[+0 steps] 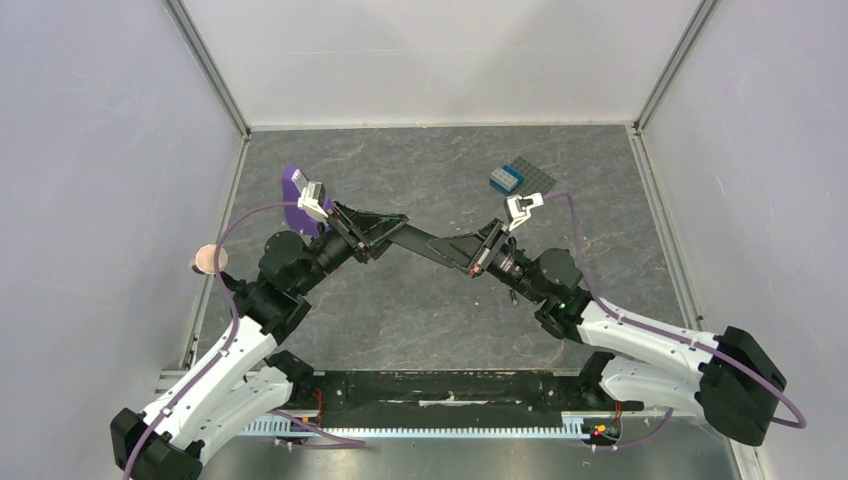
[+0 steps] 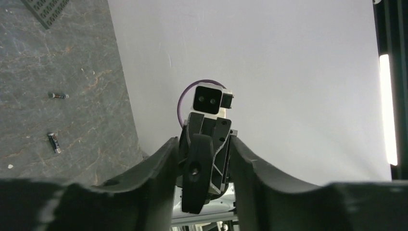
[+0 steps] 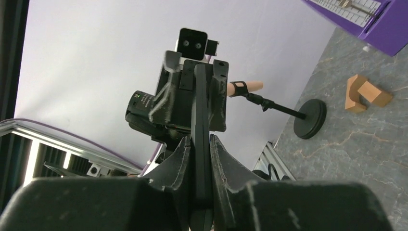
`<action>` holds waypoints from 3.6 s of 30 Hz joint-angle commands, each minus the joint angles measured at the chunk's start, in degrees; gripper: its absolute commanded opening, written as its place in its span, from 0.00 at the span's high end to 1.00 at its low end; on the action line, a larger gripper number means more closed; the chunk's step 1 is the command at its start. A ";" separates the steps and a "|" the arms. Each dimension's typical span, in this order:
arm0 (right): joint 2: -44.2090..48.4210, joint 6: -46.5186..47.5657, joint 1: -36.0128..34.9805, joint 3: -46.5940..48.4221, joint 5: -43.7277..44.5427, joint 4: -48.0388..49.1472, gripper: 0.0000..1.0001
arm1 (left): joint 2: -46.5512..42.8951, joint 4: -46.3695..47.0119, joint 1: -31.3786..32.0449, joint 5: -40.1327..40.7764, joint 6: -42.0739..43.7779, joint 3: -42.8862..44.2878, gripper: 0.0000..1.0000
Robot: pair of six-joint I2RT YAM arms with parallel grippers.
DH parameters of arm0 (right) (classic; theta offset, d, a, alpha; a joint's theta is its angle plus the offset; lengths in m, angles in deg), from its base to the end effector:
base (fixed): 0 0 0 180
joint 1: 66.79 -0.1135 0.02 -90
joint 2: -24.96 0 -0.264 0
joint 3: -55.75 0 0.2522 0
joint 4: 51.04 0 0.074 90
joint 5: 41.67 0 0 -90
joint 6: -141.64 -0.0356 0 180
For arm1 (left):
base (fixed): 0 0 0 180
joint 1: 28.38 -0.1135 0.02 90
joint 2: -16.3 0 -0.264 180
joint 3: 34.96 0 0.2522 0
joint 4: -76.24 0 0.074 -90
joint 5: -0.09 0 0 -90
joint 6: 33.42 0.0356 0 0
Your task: Load the batteries into the remote control
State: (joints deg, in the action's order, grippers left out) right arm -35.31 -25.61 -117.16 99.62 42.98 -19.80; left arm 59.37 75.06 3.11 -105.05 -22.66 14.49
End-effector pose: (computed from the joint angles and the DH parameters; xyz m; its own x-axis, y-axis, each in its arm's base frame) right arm 0.1485 0.1845 0.2996 -0.7679 0.5952 -0.2366 -0.3413 -0.0676 0.9375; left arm 0.1535 -0.1049 0.3316 -0.6988 -0.6840 -0.2092 0.2115 0.0818 -0.9740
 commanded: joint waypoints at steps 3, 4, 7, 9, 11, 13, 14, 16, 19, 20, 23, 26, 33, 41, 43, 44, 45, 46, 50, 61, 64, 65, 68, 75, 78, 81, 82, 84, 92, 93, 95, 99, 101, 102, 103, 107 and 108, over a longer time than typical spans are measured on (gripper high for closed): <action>-1.81 -1.77 0.32 -2.36 -2.38 7.52 0.94 | -1.04 4.21 0.08 -2.02 -0.31 -0.65 0.39; -1.97 -2.01 0.36 -2.53 -2.26 7.79 0.94 | -0.66 4.25 0.09 -2.78 -0.09 -0.68 0.39; -2.55 -1.77 0.34 -2.59 -2.42 8.35 0.94 | 0.37 5.00 0.42 -4.36 -0.08 -1.53 0.42; -3.19 -1.71 0.50 -2.92 -2.09 9.14 0.94 | 0.78 5.96 0.57 -5.22 -0.10 -2.27 0.45; -4.60 -2.22 0.62 -2.78 -2.51 10.11 0.92 | 1.26 6.12 0.68 -6.11 0.36 -2.70 0.46; -5.84 -3.06 0.61 -2.77 -2.82 11.99 0.92 | 1.84 6.14 0.83 -6.67 0.80 -3.13 0.47; -6.31 -3.59 0.67 -2.70 -2.66 12.38 0.91 | 2.18 6.19 0.82 -7.03 1.06 -3.34 0.48; -7.34 -4.60 0.72 -2.69 -2.47 13.48 0.90 | 2.91 6.14 0.80 -7.81 2.25 -3.31 0.57; -8.00 -6.80 1.01 -2.64 -2.93 12.80 0.87 | 3.24 5.42 0.80 -8.08 2.64 -3.27 0.94; -7.87 -7.24 1.06 -2.91 -3.25 12.39 0.86 | 3.14 4.49 0.88 -8.01 2.80 -3.13 0.98; -7.16 -7.19 1.15 -3.59 -4.49 10.74 0.74 | 2.85 1.01 0.79 -7.25 4.52 -1.80 0.98; -7.38 -6.01 1.15 -3.29 -6.26 7.60 0.68 | 2.66 0.26 0.77 -6.65 5.06 -1.22 0.98; -8.25 -6.85 1.14 -8.40 -8.85 7.81 0.86 | 0.30 -1.62 0.77 -1.31 3.30 -1.22 0.98; -7.63 -8.17 1.66 -14.07 -10.05 12.90 0.91 | 0.14 -1.86 0.77 0.72 2.38 -1.36 0.98; -7.78 -8.71 1.97 -14.97 -10.44 14.49 0.90 | 0.50 -1.90 0.77 0.84 2.34 -1.34 0.98; -7.97 -9.01 2.15 -15.20 -10.62 15.18 0.90 | 0.51 -1.99 0.78 1.19 2.34 -1.34 0.98; -8.06 -9.28 2.31 -15.58 -10.61 16.64 0.90 | 0.41 -2.12 0.84 1.60 2.21 -1.48 0.98; -8.30 -9.60 2.44 -15.87 -10.71 17.62 0.89 | 0.40 -2.12 0.78 1.91 2.03 -1.66 0.98; -9.91 -9.98 2.97 -14.90 -11.20 19.32 0.84 | -0.25 -4.17 0.78 3.99 2.84 -2.27 0.98; -18.94 -10.74 5.08 -6.65 -13.09 16.90 0.47 | 2.99 -7.70 0.78 8.29 9.76 -2.24 0.98; -20.64 -11.46 5.80 -6.06 -14.16 17.59 0.46 | 4.24 -9.39 0.77 9.30 11.93 -1.48 0.98; -21.02 -11.64 5.97 -6.10 -14.33 17.67 0.47 | 4.49 -9.73 0.78 9.63 12.59 -1.28 0.98; -22.19 -11.93 6.57 -6.41 -14.98 17.24 0.55 | 4.96 -11.22 0.81 10.58 14.52 -0.47 0.98; -22.45 -10.55 7.46 -7.39 -16.05 13.23 0.69 | 5.98 -13.79 0.77 11.71 18.18 0.60 0.98; -21.68 -8.97 7.83 -7.35 -15.52 11.01 0.71 | 7.31 -13.12 0.78 10.79 19.10 0.33 0.98; -20.19 -6.51 8.60 -6.62 -15.07 7.39 0.72 | 8.80 -12.89 0.82 9.92 20.18 0.21 0.98; -19.51 -5.31 8.75 -6.20 -14.81 5.73 0.72 | 9.40 -12.84 0.78 9.61 20.64 0.25 0.98; -17.76 -3.64 9.20 -6.11 -13.79 2.74 0.72 | 10.09 -12.89 0.77 9.41 21.76 0.31 0.98; -13.62 -1.89 11.55 -6.55 -12.86 0.63 0.70 | 14.01 -13.78 1.03 9.65 27.16 0.11 0.98; -13.55 -1.72 11.73 -6.60 -12.93 0.45 0.70 | 14.61 -14.16 1.09 10.14 28.14 0.23 0.98; -13.47 -1.52 12.20 -6.68 -13.00 0.13 0.70 | 15.87 -14.28 1.25 10.85 29.97 0.32 0.98; -13.76 -0.80 12.99 -7.13 -12.81 -0.88 0.60 | 18.60 -14.34 1.47 12.11 32.30 0.86 0.98; -14.02 -0.26 13.51 -7.38 -12.49 -1.82 0.55 | 19.90 -14.19 1.76 12.94 33.27 1.06 0.98; -14.26 -0.03 13.76 -7.56 -12.22 -2.37 0.54 | 20.60 -13.85 1.89 13.19 33.72 1.14 0.98; -14.55 0.00 14.03 -7.80 -12.10 -2.46 0.53 | 21.27 -13.45 2.15 13.62 34.26 1.09 0.98; -15.46 0.64 14.85 -8.22 -11.37 -3.21 0.51 | 24.68 -12.85 3.02 14.95 36.04 1.55 0.98; -15.63 1.03 15.04 -8.29 -11.19 -3.24 0.51 | 25.45 -12.84 3.45 16.46 36.46 1.73 0.98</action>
State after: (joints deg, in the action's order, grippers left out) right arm -50.72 -26.96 -102.71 91.80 30.09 -23.15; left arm 82.69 61.46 5.47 -93.09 8.03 14.86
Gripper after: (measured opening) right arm 0.481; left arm 0.235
